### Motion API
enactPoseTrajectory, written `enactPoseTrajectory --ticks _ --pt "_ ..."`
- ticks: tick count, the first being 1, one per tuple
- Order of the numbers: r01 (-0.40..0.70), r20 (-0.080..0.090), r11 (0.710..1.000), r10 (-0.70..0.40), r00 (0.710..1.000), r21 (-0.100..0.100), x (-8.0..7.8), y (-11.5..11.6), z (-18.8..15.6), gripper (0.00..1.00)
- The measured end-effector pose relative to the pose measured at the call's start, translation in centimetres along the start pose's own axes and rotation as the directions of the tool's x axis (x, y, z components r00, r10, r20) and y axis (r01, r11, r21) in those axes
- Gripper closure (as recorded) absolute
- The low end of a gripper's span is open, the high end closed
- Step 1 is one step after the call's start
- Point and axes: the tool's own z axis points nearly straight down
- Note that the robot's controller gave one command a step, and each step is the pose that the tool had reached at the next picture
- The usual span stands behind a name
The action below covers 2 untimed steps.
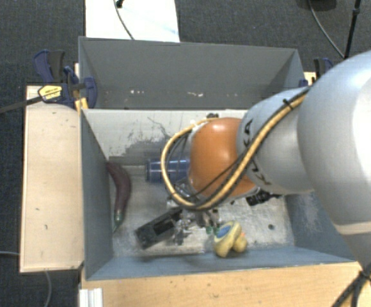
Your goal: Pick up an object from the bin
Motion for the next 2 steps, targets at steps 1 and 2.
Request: enactPoseTrajectory --ticks 1,2 --pt "0.028 -0.003 1.000 -0.028 1.000 -0.003 0.4 0.2 -4.5 1.00" --pt "0.168 -0.003 0.986 -0.169 0.986 -0.004 -3.4 -2.4 -17.9 1.00"
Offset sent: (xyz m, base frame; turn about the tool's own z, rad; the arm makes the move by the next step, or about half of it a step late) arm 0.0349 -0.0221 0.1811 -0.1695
